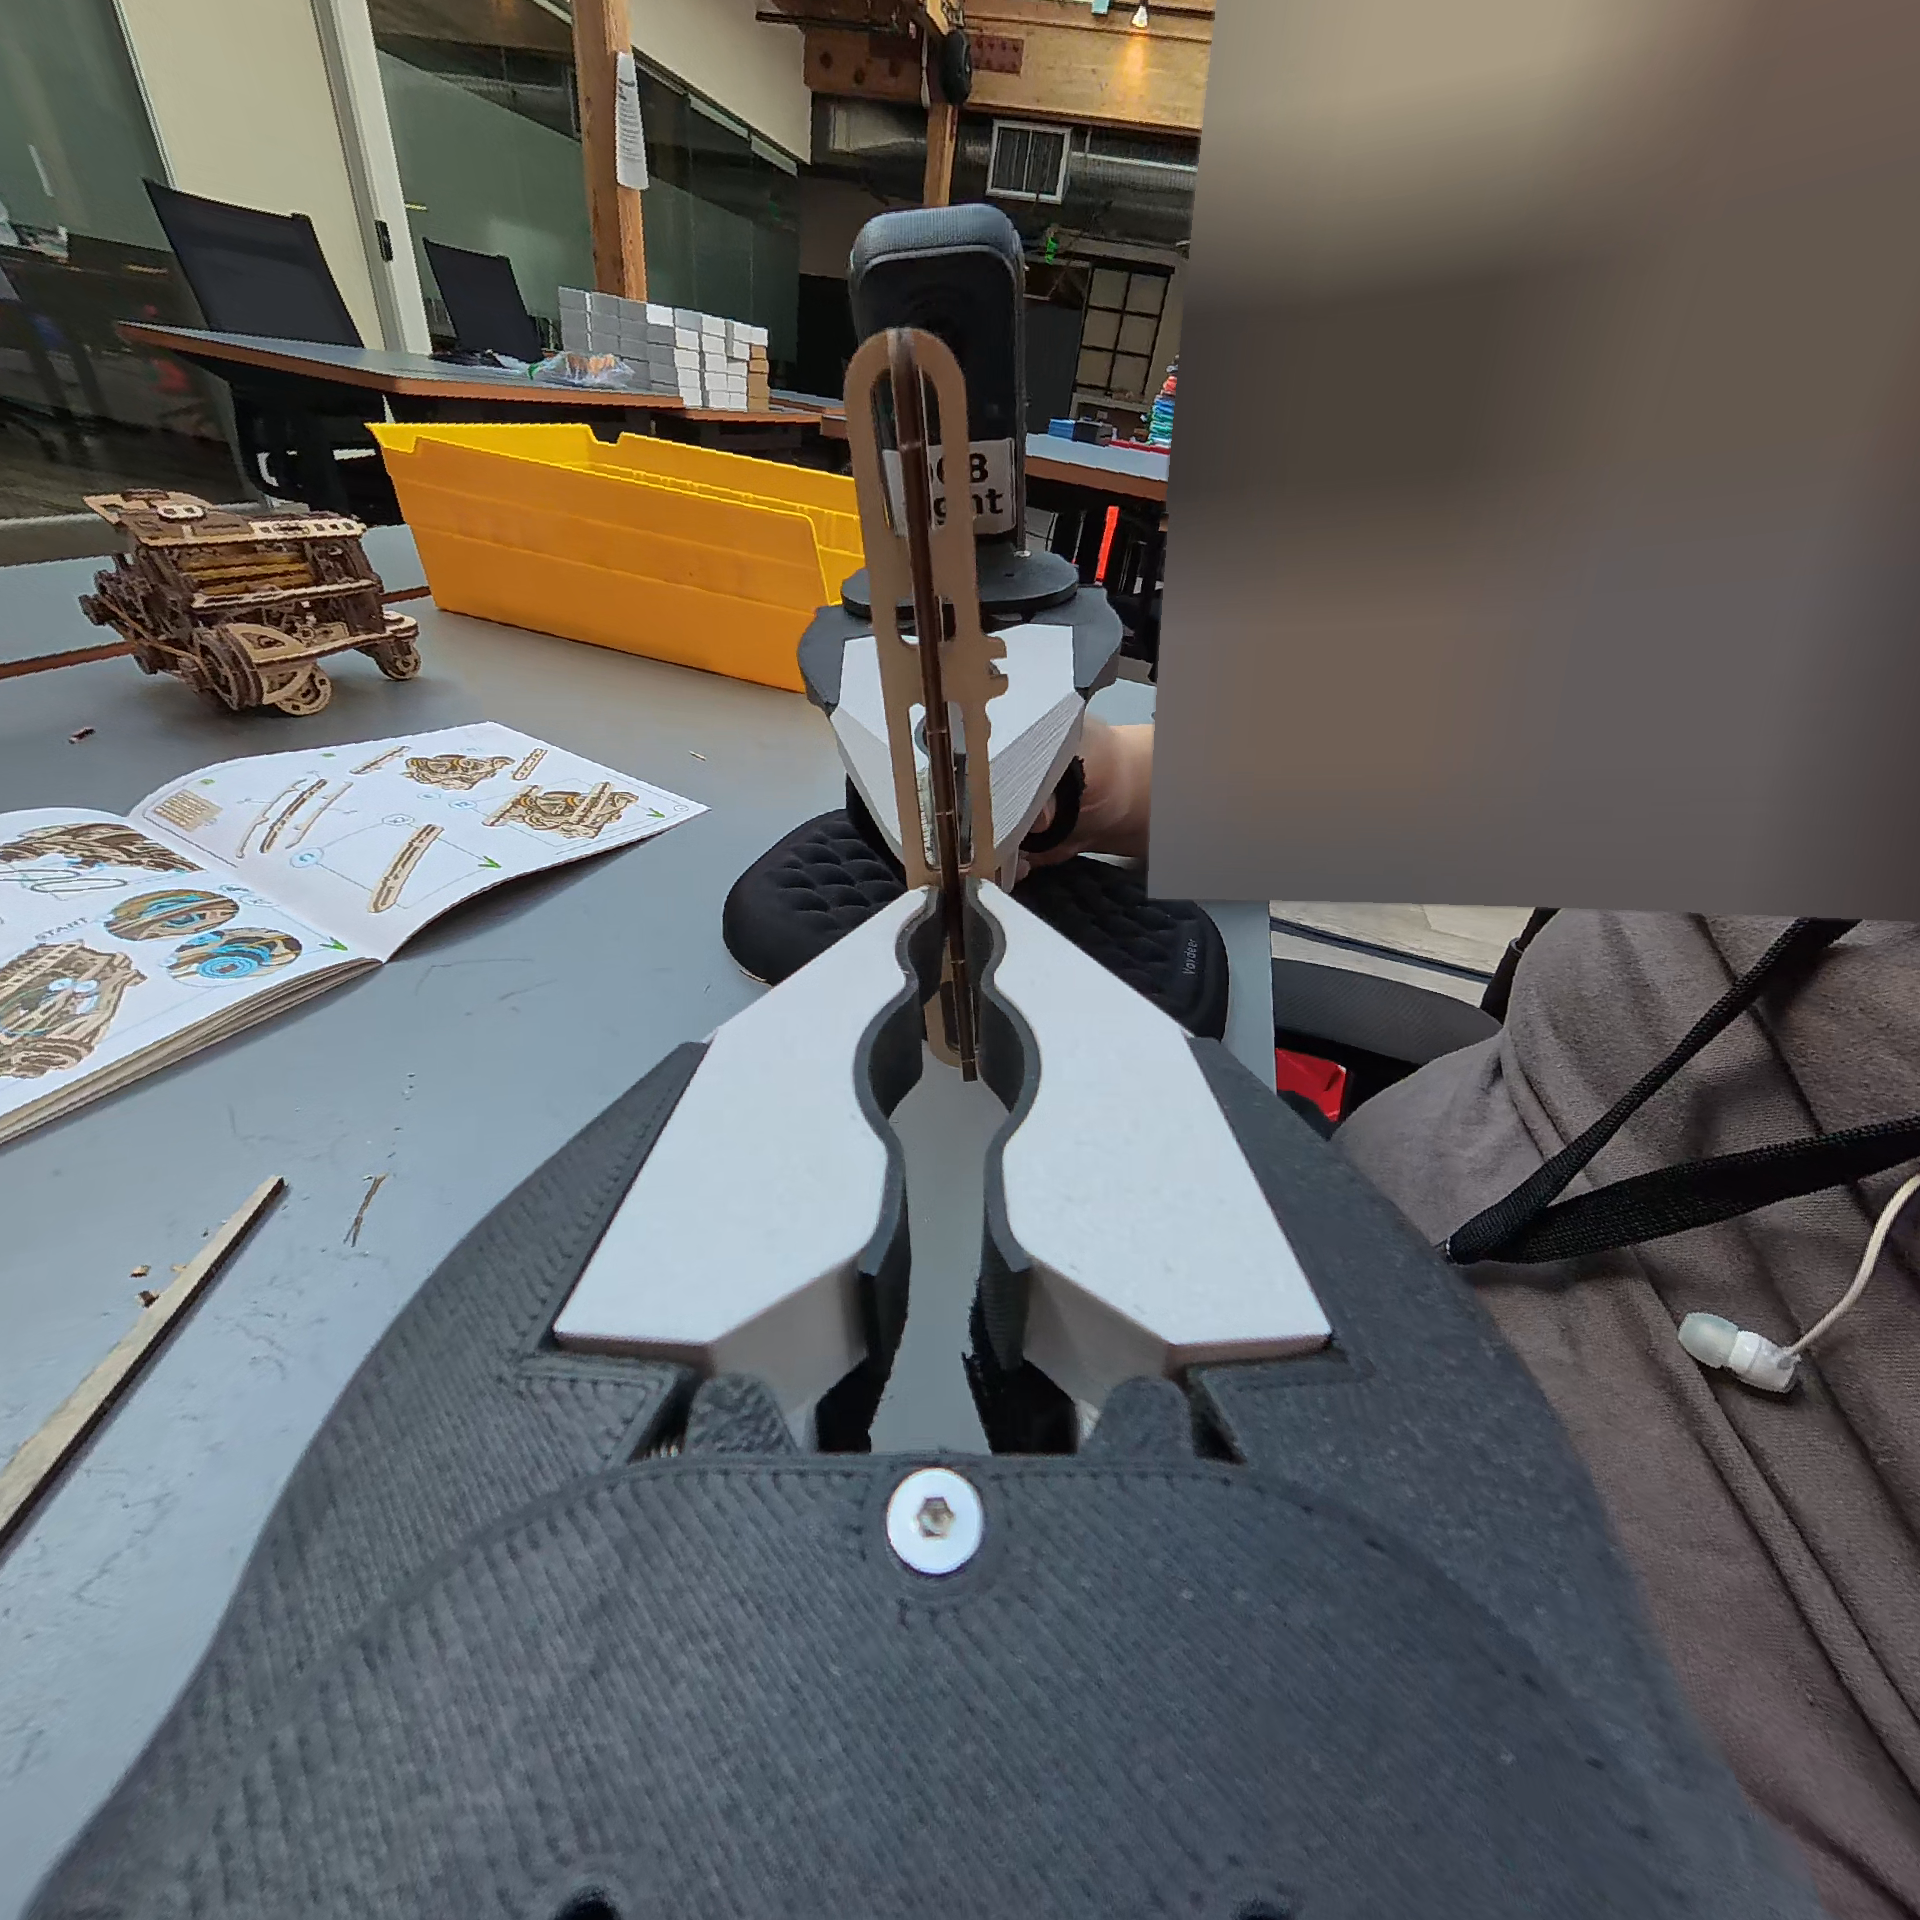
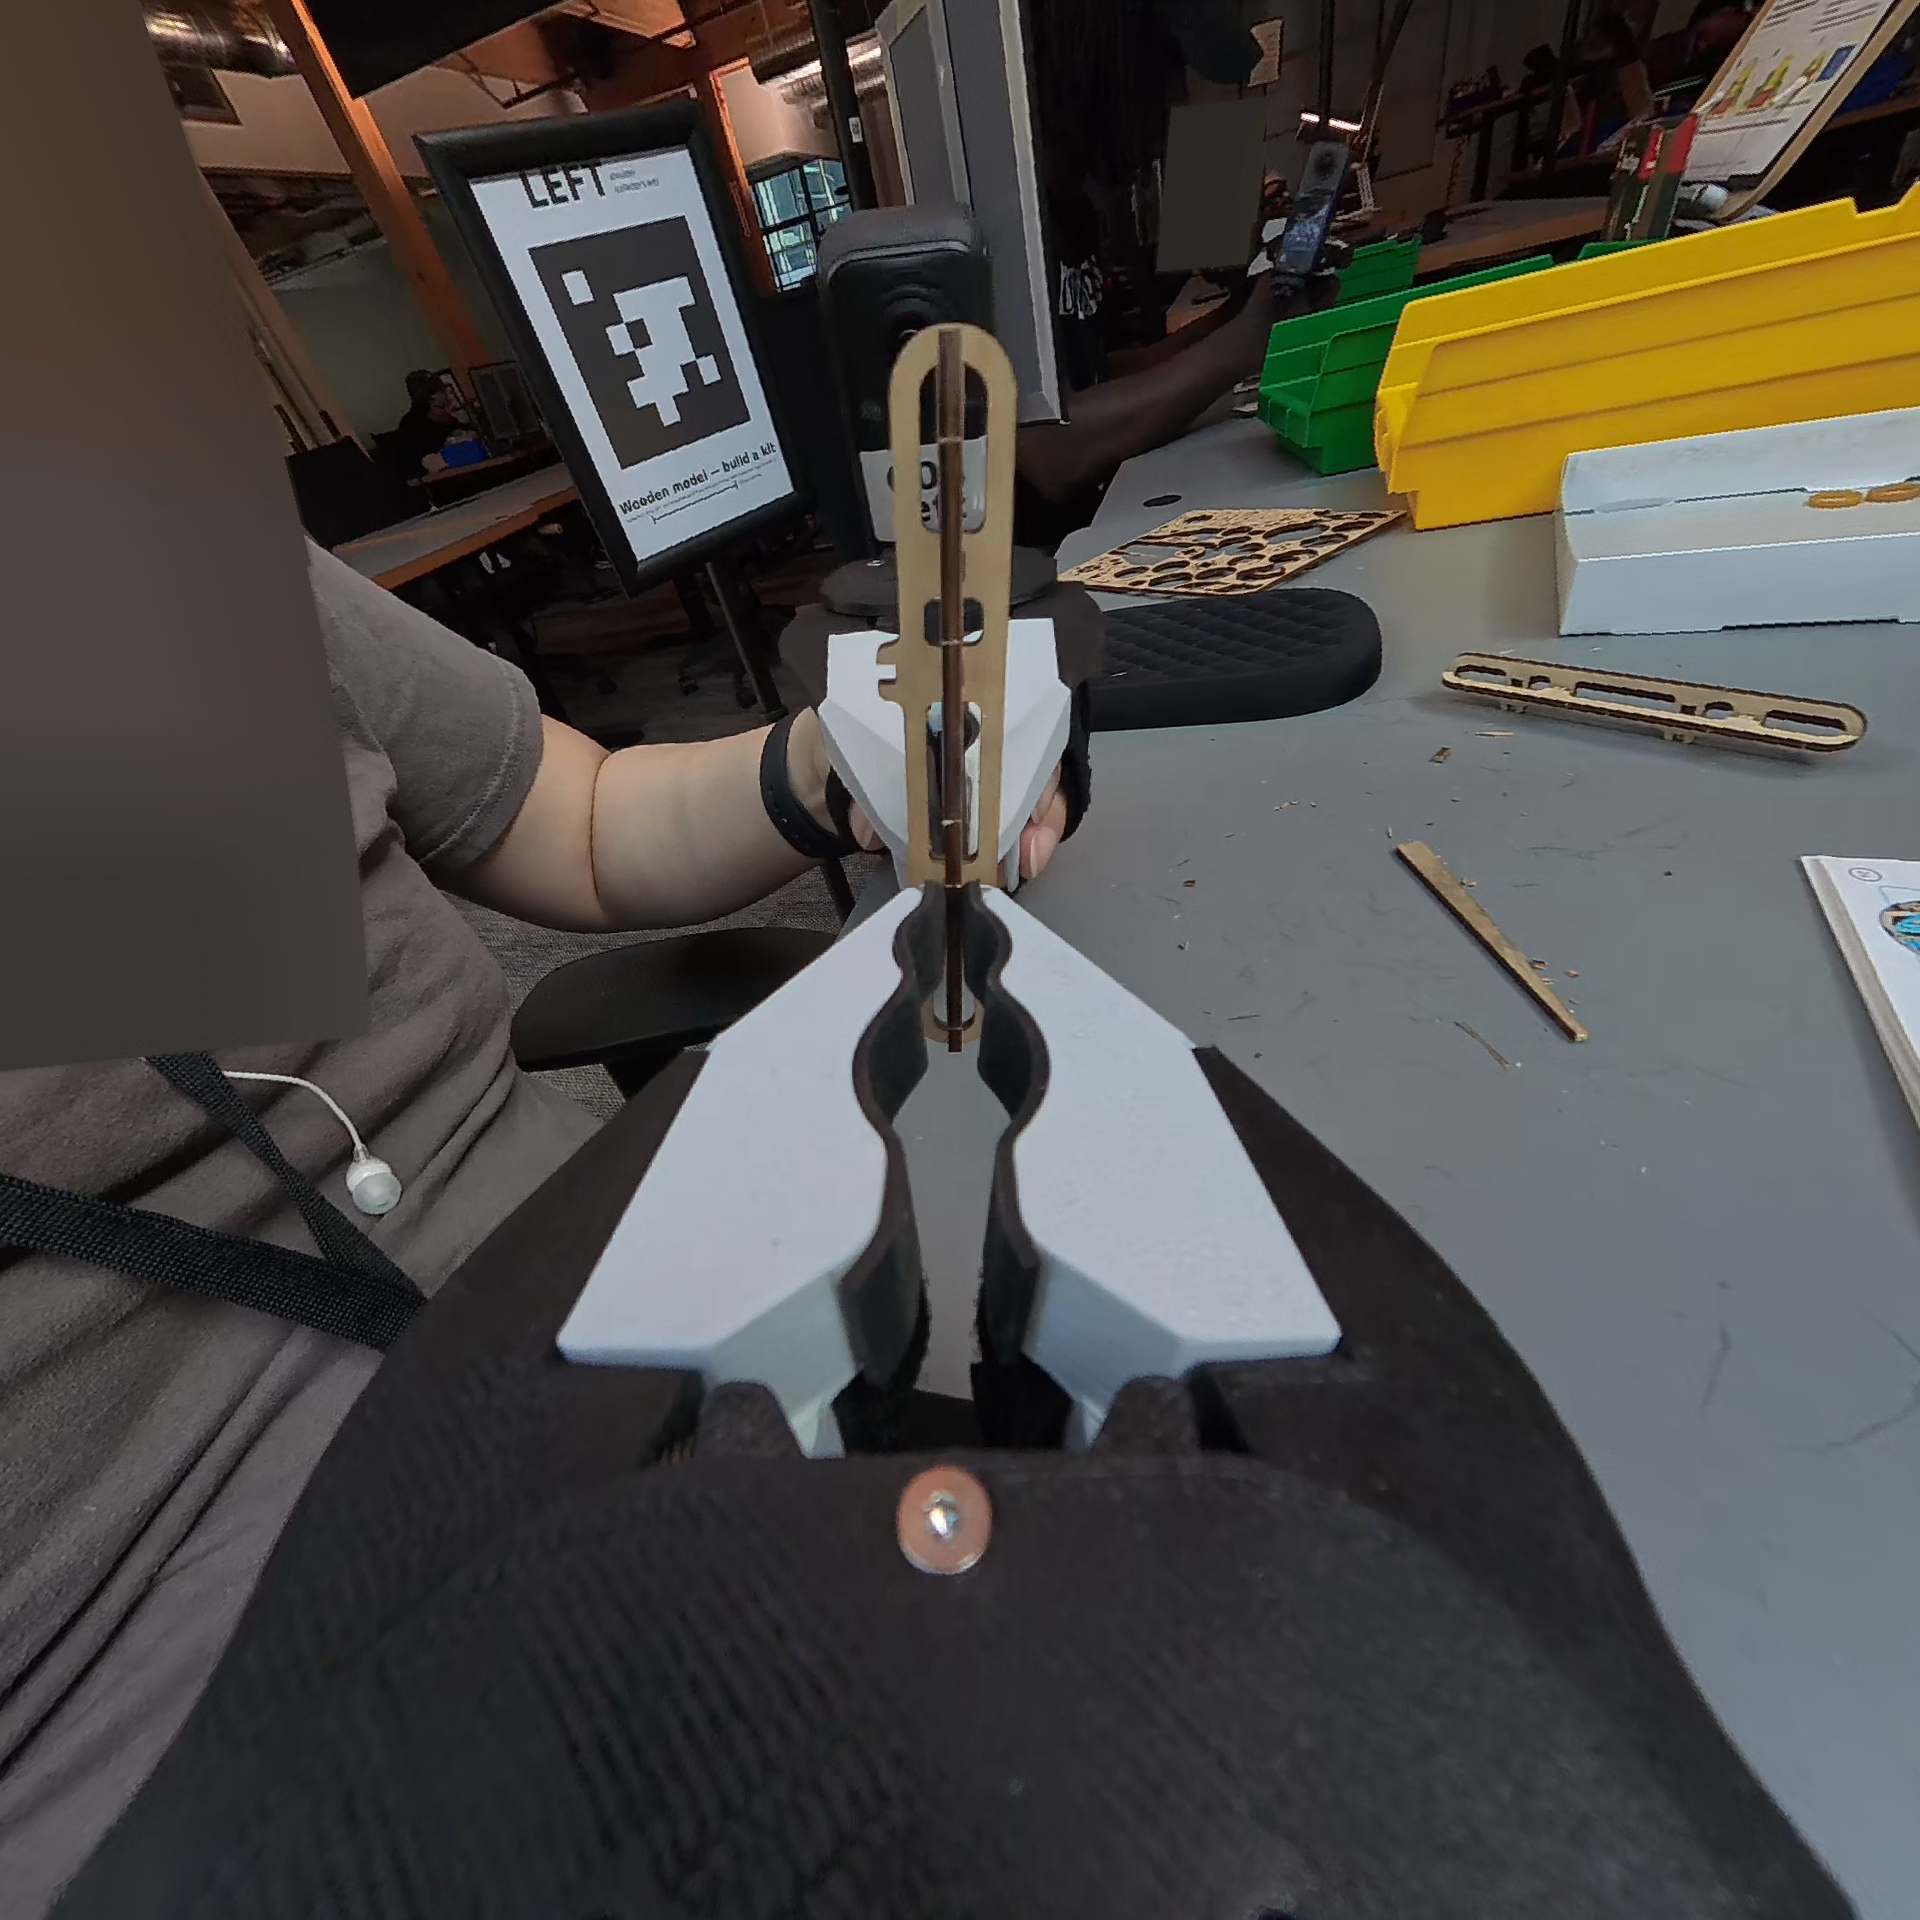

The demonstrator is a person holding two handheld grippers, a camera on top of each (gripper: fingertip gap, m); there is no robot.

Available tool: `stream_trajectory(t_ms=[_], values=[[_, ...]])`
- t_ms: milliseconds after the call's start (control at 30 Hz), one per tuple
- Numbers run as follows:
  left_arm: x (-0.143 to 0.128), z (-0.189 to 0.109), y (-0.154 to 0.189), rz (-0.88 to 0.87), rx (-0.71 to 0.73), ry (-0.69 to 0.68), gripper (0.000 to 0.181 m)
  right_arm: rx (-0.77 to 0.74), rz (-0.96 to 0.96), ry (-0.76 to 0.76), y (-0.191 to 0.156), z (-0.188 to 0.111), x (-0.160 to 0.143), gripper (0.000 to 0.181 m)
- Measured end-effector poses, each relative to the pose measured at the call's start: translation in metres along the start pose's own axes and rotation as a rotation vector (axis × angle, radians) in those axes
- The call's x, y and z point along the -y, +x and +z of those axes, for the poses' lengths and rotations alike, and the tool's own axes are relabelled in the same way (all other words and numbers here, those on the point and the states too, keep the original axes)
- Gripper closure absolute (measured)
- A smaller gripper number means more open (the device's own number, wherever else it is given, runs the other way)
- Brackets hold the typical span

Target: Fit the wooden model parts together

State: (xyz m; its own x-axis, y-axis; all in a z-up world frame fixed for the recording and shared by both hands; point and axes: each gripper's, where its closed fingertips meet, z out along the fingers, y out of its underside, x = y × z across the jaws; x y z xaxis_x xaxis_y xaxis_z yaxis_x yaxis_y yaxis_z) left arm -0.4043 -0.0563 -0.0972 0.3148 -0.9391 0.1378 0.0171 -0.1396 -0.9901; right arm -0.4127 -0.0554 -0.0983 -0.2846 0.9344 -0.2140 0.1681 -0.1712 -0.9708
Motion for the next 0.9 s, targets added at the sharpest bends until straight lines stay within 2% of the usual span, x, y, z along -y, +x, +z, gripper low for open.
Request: stream_trajectory(t_ms=[900], values=[[-0.0012, 0.0011, 0.0, -0.012, 0.026, 0.0, 0.181, -0.03, -0.043, -0.012, -0.0012, 0.0005, -0.0025, 0.181]])
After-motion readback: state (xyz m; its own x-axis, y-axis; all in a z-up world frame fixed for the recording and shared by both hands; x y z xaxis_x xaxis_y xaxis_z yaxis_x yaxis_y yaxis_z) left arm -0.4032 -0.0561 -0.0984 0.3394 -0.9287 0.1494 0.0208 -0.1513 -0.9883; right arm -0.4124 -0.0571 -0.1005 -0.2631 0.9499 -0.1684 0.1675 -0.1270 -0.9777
